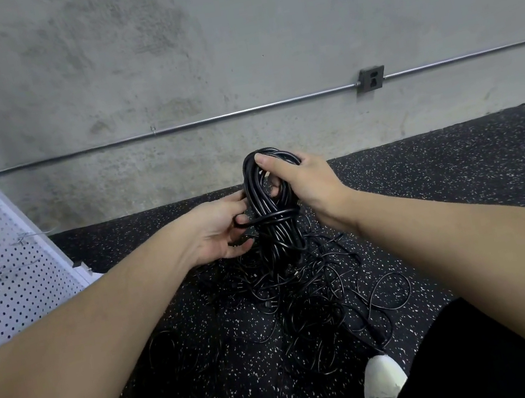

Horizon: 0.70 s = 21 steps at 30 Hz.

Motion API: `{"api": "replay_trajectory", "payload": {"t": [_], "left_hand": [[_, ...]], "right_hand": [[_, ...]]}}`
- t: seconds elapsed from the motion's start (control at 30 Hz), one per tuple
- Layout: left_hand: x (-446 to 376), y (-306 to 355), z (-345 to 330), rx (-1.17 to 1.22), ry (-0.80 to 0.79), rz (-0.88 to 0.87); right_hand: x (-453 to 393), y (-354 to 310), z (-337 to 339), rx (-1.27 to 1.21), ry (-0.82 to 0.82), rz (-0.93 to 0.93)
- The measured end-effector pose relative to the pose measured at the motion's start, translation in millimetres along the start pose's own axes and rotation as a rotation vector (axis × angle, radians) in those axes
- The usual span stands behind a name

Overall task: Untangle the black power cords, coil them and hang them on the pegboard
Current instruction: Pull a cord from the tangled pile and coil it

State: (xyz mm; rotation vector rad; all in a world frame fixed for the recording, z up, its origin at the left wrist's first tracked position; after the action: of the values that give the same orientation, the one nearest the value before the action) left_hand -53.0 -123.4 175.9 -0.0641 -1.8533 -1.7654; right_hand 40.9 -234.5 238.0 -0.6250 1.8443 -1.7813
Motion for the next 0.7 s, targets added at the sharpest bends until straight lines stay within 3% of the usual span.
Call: {"api": "replay_trajectory", "payload": {"t": [0.27, 0.37, 0.53, 0.7], "left_hand": [[1.0, -0.3, -14.7, -0.116, -0.085, -0.125], [2.9, 3.0, -15.1, -0.017, -0.091, -0.192], [10.7, 7.6, -18.3, 0.179, -0.148, -0.16], [13.0, 17.0, -25.3, 0.234, -0.04, -0.253]], "right_hand": [[1.2, -3.3, 8.2, 0.107, 0.066, 0.032], [0.0, -5.1, 9.6, 0.084, 0.087, 0.029], [-1.5, 1.0, 3.7, 0.015, 0.095, -0.015], [-4.9, -1.4, -0.2, -0.029, 0.081, -0.016]]}}
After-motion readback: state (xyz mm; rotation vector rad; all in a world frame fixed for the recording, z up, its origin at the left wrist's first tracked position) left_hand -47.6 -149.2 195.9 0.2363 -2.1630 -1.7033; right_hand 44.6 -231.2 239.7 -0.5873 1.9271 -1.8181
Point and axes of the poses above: each hand's wrist, its own x-axis away from the middle knuckle, its own z-axis out of the back of the hand, y = z × x, the point moved 9 cm from there along -x, towards the middle knuckle, and after that the axes turned 5 degrees about -z, right-handed, at the moved point
